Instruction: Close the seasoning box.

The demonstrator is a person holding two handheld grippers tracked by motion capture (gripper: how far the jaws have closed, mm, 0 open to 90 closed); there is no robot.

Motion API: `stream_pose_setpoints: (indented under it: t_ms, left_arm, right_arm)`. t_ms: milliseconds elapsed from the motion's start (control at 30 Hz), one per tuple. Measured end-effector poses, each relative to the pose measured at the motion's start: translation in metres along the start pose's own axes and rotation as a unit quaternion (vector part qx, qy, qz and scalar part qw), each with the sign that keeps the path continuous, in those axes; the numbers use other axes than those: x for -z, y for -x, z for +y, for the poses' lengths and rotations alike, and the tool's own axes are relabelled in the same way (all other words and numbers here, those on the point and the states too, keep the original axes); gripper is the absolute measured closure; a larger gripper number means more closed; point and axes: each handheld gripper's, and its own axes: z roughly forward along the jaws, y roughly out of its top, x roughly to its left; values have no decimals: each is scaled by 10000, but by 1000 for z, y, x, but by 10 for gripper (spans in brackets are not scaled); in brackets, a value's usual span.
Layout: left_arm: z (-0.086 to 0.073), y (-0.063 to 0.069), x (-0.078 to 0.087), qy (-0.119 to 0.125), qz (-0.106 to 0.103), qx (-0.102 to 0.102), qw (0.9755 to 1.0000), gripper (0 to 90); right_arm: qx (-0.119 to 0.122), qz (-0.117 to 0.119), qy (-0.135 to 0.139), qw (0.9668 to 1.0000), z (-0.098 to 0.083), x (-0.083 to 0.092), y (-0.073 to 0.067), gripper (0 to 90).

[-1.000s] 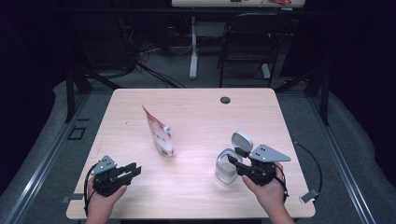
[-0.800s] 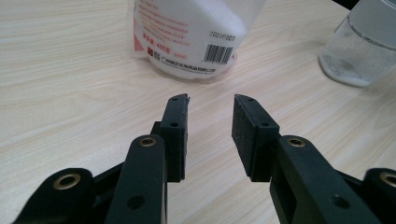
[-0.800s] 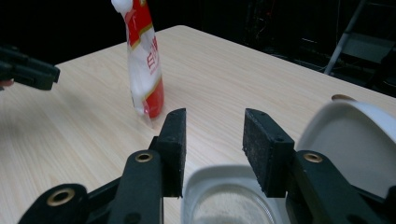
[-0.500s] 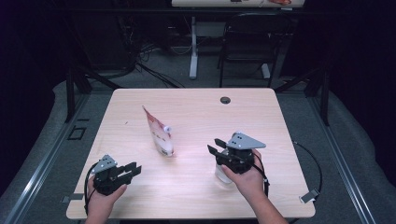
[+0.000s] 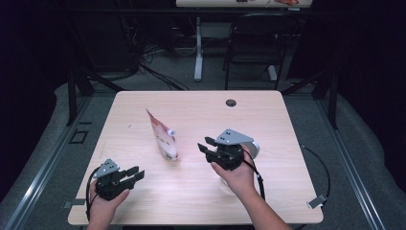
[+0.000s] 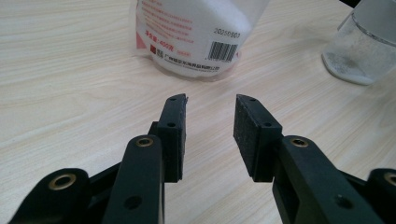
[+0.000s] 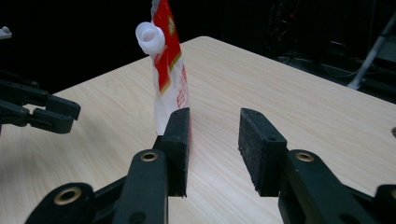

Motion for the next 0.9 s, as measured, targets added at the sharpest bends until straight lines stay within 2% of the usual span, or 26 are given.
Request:
stream_pose_setpoints:
  t_ms: [167, 300, 433, 733, 900]
  left_arm:
    - [-1, -1, 0, -11, 30, -5, 10000, 647]
    - [-1, -1, 1, 1, 26, 4, 10000, 645]
    - [-1, -2, 2, -46, 26, 13, 10000, 644]
    - [-4, -3, 7, 19, 76, 43, 10000, 644]
    - [-5, -6, 10, 37, 114, 82, 9999, 646]
  right_arm:
    - [-41, 154, 33, 9999, 6, -13, -6, 631]
    - [71, 244, 44, 9997, 9, -21, -11, 625]
    - [86, 324, 67, 9994, 12, -29, -18, 618]
    - [117, 451, 34, 9989, 19, -49, -28, 603]
    - [231, 416, -24, 9989, 25, -59, -34, 575]
